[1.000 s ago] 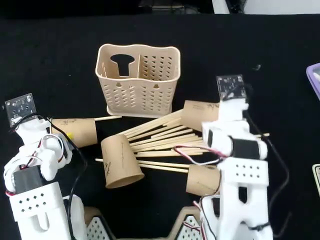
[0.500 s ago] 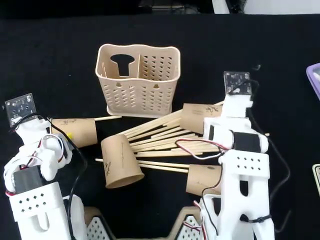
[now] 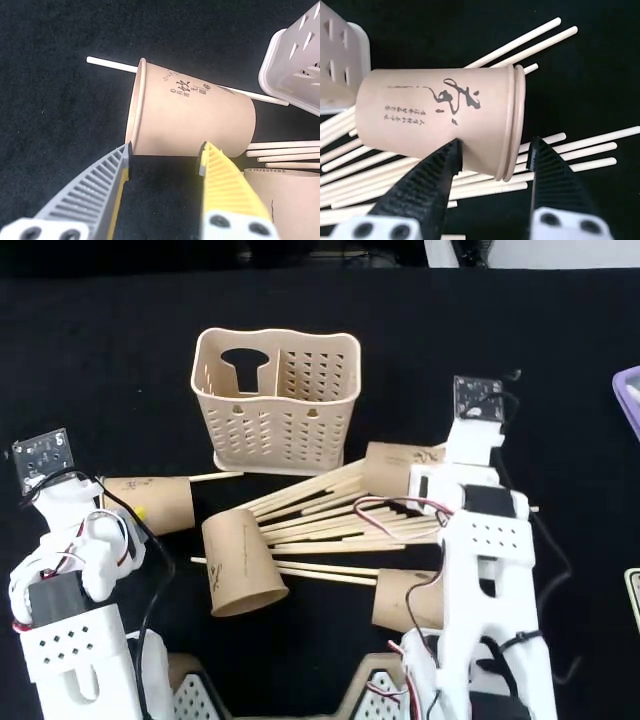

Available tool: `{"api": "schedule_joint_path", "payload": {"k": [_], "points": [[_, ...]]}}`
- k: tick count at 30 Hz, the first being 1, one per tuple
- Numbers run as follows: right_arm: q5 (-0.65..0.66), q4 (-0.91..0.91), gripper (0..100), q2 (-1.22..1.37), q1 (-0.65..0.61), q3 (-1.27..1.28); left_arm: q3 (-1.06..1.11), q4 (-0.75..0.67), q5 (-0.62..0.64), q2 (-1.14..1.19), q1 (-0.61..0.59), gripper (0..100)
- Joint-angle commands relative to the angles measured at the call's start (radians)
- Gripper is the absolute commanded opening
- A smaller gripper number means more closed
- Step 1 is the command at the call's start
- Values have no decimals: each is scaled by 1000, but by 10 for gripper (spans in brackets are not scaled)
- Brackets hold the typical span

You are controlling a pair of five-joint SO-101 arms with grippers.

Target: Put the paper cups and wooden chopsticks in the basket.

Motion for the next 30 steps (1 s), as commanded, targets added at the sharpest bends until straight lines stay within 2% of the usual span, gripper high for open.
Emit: {"api": "schedule_joint_path", "payload": {"k": [1,6,13,21,23,27,30], "points": [[14,-20,179,19,9,-31,-8,-18,6,-9,-7,235],[84,-20,5,18,17,-33,-7,-18,6,-9,-7,235],[84,-3,11,-22,18,-28,-7,-18,6,-9,-7,235],[83,100,12,-298,11,-24,-7,-20,6,-9,-7,235],[51,115,44,-344,-6,-5,-7,-20,6,-9,-7,235],[-98,81,229,-338,-68,38,-7,-20,6,-9,-7,235],[-164,6,242,-288,-120,58,-7,-20,6,-9,-7,235]]}}
